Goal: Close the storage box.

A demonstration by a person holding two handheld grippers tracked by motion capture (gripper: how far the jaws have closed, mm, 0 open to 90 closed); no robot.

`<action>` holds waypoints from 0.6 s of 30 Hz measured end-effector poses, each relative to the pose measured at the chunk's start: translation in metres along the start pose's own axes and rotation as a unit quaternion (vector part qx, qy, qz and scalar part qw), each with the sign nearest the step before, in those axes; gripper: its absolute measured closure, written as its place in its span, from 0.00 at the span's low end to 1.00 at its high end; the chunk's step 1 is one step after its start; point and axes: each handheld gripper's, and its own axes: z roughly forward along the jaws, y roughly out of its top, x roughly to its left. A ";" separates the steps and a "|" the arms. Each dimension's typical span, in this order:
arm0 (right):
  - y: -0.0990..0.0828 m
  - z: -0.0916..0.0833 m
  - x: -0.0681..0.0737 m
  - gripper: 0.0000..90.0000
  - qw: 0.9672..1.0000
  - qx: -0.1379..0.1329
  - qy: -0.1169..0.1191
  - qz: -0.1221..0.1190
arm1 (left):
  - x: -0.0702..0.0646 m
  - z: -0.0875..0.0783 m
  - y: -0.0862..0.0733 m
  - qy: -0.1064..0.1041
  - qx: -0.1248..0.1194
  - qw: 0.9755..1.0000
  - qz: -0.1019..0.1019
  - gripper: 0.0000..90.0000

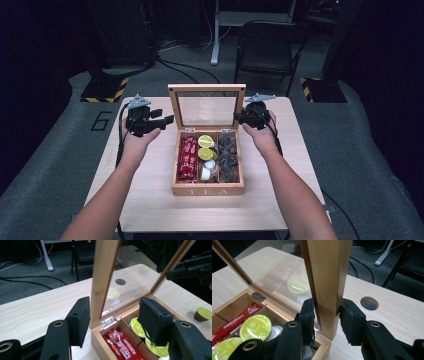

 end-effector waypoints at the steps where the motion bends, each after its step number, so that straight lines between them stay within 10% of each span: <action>1: 0.000 -0.001 0.001 0.71 1.000 0.002 0.000 0.002 | 0.001 0.001 0.002 0.002 0.000 1.000 -0.001 0.48; 18: -0.005 -0.004 0.003 0.71 1.000 -0.003 0.001 -0.005 | -0.005 0.022 0.028 0.005 -0.011 0.999 0.031 0.60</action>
